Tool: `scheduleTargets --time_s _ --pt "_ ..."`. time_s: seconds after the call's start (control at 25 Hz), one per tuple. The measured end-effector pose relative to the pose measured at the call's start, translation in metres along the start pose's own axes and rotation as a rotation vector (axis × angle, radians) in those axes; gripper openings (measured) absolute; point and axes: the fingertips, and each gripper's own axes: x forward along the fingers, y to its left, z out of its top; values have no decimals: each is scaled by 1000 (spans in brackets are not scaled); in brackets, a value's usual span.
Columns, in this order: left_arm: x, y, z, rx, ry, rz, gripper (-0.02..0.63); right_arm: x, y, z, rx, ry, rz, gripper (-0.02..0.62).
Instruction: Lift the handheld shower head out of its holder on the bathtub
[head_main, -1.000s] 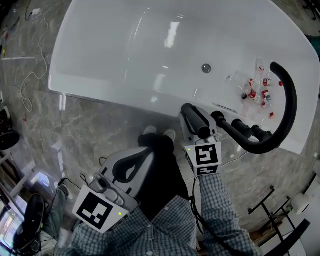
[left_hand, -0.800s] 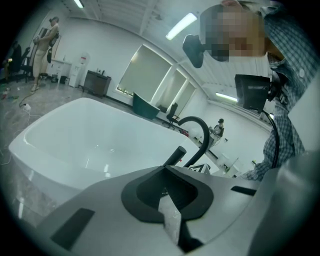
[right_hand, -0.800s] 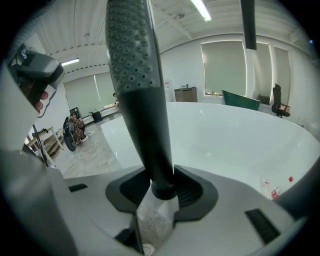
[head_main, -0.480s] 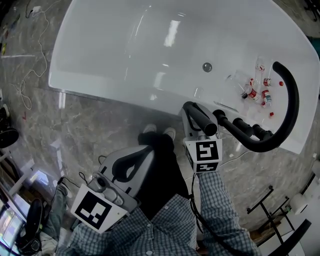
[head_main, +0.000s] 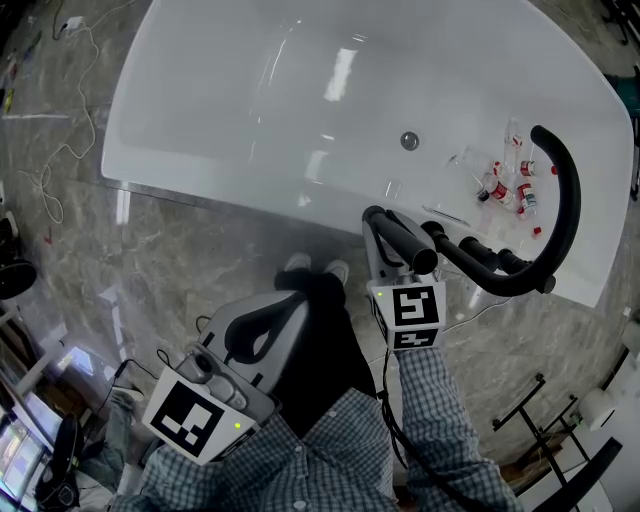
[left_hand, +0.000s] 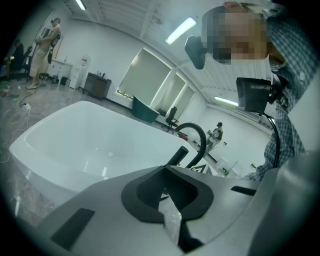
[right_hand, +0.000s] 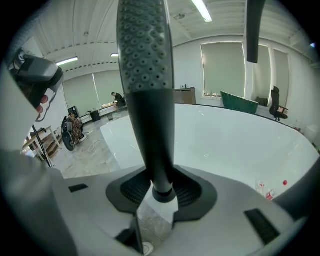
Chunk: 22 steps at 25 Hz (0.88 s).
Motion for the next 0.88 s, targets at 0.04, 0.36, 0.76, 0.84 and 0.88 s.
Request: scheduleTargets --time_s 0.04,0.36,0.76,0.84,0.88 --pt "-1 -2 3 -3 -7 -4 2 -2 0 2 -4 -1 -2 135" --pt "-10 -8 13 11 -14 -5 2 -16 5 17 -30 16 -18 135" --pt "-27 -23 32 34 -42 -15 2 -44 9 36 -34 22 -35 135" --pt "-31 -27 38 43 -45 -14 2 -50 10 42 -37 22 -36 134" --pt "-33 -28 41 48 -48 -12 2 -53 10 45 -37 22 -37 134"
